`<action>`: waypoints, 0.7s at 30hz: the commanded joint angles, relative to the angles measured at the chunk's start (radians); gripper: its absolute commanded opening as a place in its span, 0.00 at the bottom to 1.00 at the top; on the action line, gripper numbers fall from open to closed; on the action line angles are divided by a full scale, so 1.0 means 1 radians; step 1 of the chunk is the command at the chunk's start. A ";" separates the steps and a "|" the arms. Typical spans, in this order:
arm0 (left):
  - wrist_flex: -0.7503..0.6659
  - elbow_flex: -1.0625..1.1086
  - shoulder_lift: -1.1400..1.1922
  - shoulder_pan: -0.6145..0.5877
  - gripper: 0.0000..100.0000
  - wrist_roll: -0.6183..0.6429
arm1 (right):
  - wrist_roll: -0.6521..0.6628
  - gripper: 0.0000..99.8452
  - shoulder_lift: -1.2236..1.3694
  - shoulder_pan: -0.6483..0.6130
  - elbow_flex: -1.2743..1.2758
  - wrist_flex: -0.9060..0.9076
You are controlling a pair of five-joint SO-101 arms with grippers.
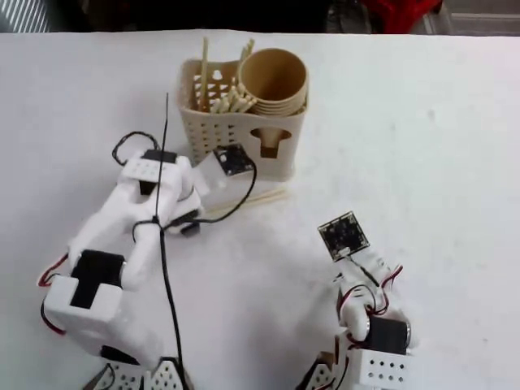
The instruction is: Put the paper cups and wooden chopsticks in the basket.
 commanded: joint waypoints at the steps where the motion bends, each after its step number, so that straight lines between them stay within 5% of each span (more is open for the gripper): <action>1: 0.032 0.002 0.005 0.013 0.18 -0.015 | -0.003 0.02 -0.005 -0.001 0.006 0.002; 18: 0.117 0.060 -0.001 0.094 0.12 -0.041 | -0.003 0.02 -0.005 -0.001 0.006 0.002; 21: 0.117 0.060 -0.001 0.113 0.05 -0.044 | -0.003 0.02 -0.005 -0.001 0.006 0.002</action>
